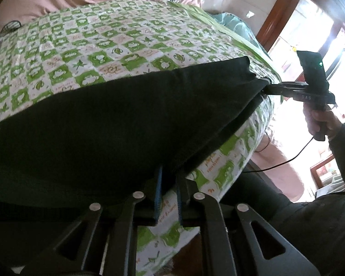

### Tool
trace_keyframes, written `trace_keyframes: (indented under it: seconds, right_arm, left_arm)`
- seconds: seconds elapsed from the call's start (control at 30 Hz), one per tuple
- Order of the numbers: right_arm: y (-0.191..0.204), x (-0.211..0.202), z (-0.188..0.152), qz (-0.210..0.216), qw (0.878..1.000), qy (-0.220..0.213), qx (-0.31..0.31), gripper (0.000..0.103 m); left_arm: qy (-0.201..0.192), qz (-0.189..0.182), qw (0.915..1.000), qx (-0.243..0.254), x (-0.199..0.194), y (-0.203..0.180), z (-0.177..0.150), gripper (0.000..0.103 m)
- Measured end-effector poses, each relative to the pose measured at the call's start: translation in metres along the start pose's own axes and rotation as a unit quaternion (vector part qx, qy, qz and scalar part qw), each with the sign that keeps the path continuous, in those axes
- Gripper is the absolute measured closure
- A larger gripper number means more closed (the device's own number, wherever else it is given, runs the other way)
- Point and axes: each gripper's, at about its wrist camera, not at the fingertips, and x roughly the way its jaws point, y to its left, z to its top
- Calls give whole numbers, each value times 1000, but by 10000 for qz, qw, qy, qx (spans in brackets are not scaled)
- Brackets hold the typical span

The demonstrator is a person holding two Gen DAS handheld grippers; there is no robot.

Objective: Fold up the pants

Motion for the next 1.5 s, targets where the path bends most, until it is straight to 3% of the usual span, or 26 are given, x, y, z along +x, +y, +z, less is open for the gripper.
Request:
trace_keyframes:
  seconds: [0.1,0.17,0.23,0.27,0.4,0.5,0.6,0.73,0.83,1.0,1.2,1.37,1.5]
  right_arm:
    - [-4,-9,-1,-23,9997,-99,216,86]
    - [-5,-19,0,13,9989,-245,389,80]
    - [-2,-27,2,87,9979,-435,473,53]
    - [1,-31,5,134,9971,-564,490,48]
    - [24,-33,18,370,9955,-813,314,46]
    - [46,-22,28,757,9937,-809,173,46]
    - [74,-4,36,1139,9910,-706,-62,46]
    - [111,25,42,1529,9863,-507,-364,46]
    - [136,45,47,1801,9816,-410,-474,46]
    - [172,75,57,2132,9742,-163,-730,46]
    - [215,107,80,2441,9648,53,-977,46]
    - [255,136,96,2666,9552,309,-1246,46]
    - [280,157,101,2800,9490,508,-1355,46]
  left_arm:
    - [12,-118,9997,-205,-7,4,-7,89]
    - [-2,-147,9993,-333,-12,7,-12,86]
    - [-2,-174,9984,-539,-18,10,-18,77]
    - [25,-159,9976,-679,-21,13,-21,66]
    - [-229,142,9919,-1245,-42,27,-30,63]
    - [-495,369,9813,-1821,-63,48,-32,58]
    - [-751,640,9652,-2423,-84,74,-32,47]
    - [-855,1048,9393,-3154,-104,113,-29,45]
    - [-781,1423,9192,-3588,-112,136,-27,42]
    - [-521,1984,8925,-4017,-121,166,-23,41]
    - [-424,2813,8607,-4222,-127,192,8,37]
    - [227,3546,8378,-4145,-102,217,34,36]
    - [479,3713,8300,-4134,-86,226,29,36]
